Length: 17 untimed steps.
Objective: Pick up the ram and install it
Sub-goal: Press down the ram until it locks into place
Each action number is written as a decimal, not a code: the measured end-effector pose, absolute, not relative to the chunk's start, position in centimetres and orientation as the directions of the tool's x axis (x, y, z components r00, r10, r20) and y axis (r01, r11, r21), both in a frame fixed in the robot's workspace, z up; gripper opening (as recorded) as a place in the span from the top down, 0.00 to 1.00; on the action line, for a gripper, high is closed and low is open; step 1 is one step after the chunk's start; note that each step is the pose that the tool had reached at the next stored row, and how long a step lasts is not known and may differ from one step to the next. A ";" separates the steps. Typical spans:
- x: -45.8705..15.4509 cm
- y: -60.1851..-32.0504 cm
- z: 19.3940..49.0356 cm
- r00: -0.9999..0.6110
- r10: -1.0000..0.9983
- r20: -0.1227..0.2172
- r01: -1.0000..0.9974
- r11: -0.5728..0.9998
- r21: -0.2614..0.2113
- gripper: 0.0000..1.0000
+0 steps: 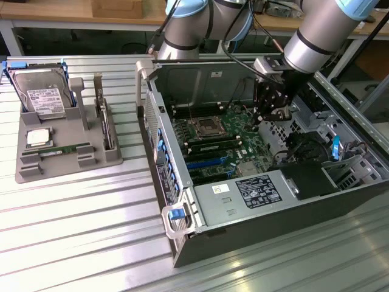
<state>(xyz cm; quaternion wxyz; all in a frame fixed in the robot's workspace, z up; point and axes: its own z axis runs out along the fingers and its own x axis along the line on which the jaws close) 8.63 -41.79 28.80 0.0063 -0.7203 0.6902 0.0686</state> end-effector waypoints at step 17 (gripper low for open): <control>8.6 -41.8 29.1 0.018 -0.994 -0.107 -0.996 -0.027 0.086 0.90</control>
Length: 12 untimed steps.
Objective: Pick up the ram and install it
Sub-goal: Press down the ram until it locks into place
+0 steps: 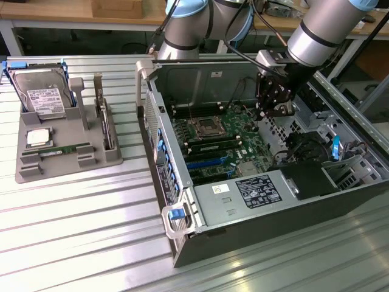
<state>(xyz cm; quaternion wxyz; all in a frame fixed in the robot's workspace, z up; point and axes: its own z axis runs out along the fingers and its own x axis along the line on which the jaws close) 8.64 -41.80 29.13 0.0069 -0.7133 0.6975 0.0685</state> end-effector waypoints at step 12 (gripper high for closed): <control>8.6 -41.8 29.1 -0.122 -0.987 -0.107 -0.990 0.113 0.086 0.90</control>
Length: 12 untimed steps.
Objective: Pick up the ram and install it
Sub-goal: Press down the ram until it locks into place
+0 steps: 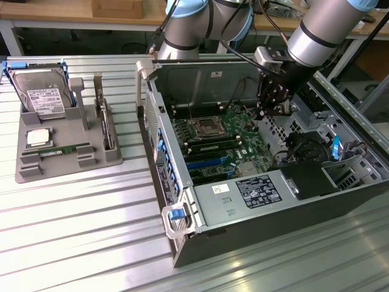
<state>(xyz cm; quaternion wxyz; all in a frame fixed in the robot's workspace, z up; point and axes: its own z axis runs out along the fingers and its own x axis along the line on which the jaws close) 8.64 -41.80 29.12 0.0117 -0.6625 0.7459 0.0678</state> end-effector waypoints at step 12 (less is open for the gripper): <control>8.6 -41.8 29.1 -0.275 -0.955 -0.107 -0.960 0.267 0.086 0.90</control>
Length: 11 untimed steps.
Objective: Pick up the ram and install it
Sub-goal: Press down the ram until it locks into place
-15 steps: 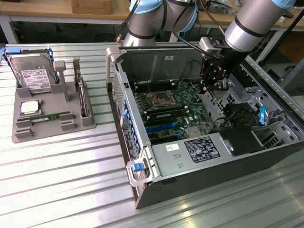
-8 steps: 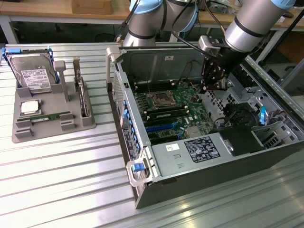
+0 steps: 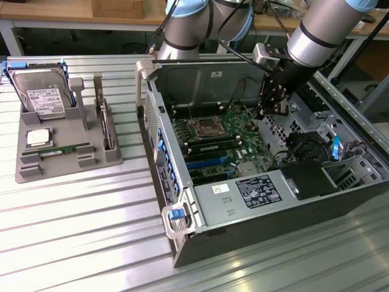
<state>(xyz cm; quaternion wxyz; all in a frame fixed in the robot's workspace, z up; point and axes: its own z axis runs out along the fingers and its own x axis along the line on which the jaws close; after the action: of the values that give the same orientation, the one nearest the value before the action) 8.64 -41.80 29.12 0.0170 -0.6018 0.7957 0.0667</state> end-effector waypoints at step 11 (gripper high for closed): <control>8.7 -41.8 29.1 -0.399 -0.911 -0.107 -0.916 0.391 0.086 0.90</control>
<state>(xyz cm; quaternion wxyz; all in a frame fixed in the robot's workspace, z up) 8.65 -41.79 29.13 0.0213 -0.5479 0.8337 0.0653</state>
